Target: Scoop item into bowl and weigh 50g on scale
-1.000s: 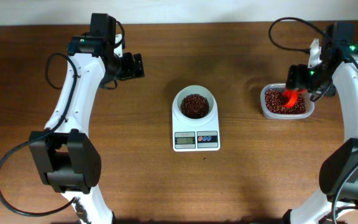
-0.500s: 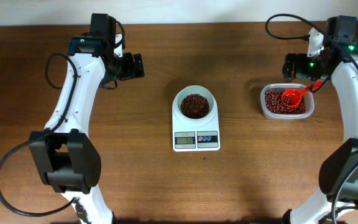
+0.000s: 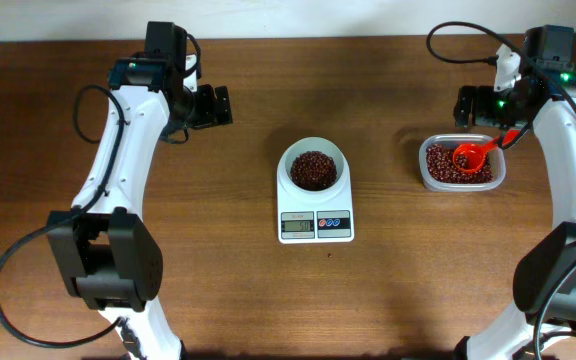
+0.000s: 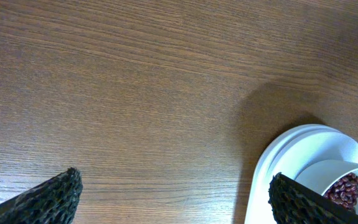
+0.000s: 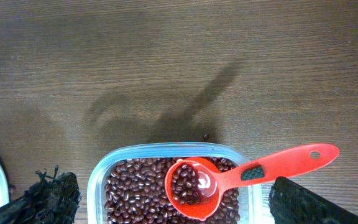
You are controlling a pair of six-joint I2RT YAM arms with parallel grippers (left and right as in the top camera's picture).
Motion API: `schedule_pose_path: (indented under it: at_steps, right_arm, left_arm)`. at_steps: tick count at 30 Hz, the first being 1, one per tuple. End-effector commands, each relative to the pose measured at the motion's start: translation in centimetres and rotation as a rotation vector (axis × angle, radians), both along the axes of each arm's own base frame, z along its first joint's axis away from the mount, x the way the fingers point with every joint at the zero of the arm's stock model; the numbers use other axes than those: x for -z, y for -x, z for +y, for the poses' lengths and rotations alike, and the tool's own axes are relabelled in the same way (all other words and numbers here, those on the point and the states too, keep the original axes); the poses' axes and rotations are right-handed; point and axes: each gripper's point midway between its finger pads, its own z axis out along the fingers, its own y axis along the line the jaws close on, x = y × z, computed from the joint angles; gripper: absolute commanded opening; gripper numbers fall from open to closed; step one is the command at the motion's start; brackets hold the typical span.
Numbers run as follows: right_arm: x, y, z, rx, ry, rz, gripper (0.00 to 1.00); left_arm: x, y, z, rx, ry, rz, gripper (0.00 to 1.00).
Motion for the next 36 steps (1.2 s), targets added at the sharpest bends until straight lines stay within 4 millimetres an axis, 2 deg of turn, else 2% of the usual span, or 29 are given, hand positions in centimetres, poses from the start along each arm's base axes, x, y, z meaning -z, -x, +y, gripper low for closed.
schedule_pose_path:
  at_steps: [1, 7, 8, 10, 11, 14, 15, 16, 17, 19, 20, 25, 30, 36]
  right_arm:
    - [-0.6, -0.3, 0.4, -0.004, -0.008, -0.017, 0.99]
    - [-0.6, -0.3, 0.4, -0.003, -0.008, -0.017, 0.99]
    - [-0.6, -0.3, 0.4, -0.003, -0.008, -0.017, 0.99]
    - [-0.6, -0.3, 0.4, -0.003, -0.008, -0.017, 0.99]
    - [-0.6, -0.3, 0.4, -0.003, -0.008, -0.017, 0.99]
    - [-0.6, -0.3, 0.4, -0.003, -0.008, -0.017, 0.99]
    - [-0.6, -0.3, 0.4, -0.003, -0.008, -0.017, 0.99]
    - [-0.6, -0.3, 0.4, -0.003, -0.008, -0.017, 0.99]
    - [-0.6, -0.3, 0.4, -0.004, -0.008, -0.017, 0.99]
    - [-0.6, -0.3, 0.4, -0.003, -0.008, -0.017, 0.99]
    - [-0.6, -0.3, 0.4, -0.003, -0.008, -0.017, 0.99]
    - [-0.6, -0.3, 0.4, -0.003, -0.008, -0.017, 0.99]
    - [-0.6, -0.3, 0.4, -0.004, -0.008, -0.017, 0.99]
    - [-0.6, -0.3, 0.4, -0.004, -0.008, -0.017, 0.99]
  left_arm:
    - [-1.5, -0.1, 0.2, -0.015, 0.0, -0.036, 0.99]
    - [-1.6, -0.1, 0.2, -0.015, 0.0, -0.037, 0.99]
    - [-2.5, -0.1, 0.7, -0.026, -0.028, -0.06, 0.99]
    - [-6.9, 0.6, 2.4, -0.069, -0.11, -0.171, 0.99]
    - [-10.0, 1.6, 3.5, -0.1, -0.157, -0.241, 0.99]
    - [-17.3, 5.3, 3.9, -0.12, -0.148, -0.409, 0.99]
    - [-20.1, 7.1, 4.3, -0.127, -0.155, -0.477, 0.99]
    - [-22.3, 10.4, 4.4, -0.128, -0.145, -0.516, 0.99]
    - [-23.2, 12.2, 4.5, -0.131, -0.142, -0.546, 0.99]
    - [-21.7, 14.3, 4.6, -0.13, -0.143, -0.536, 0.99]
    - [-20.9, 14.5, 4.7, -0.13, -0.144, -0.532, 0.99]
    - [-12.3, 11.1, 4.4, -0.142, -0.125, -0.669, 0.99]
    - [-8.3, 10.7, 3.9, -0.14, -0.079, -0.867, 0.99]
    - [-3.0, 13.1, 4.1, -0.149, -0.065, -0.978, 0.99]
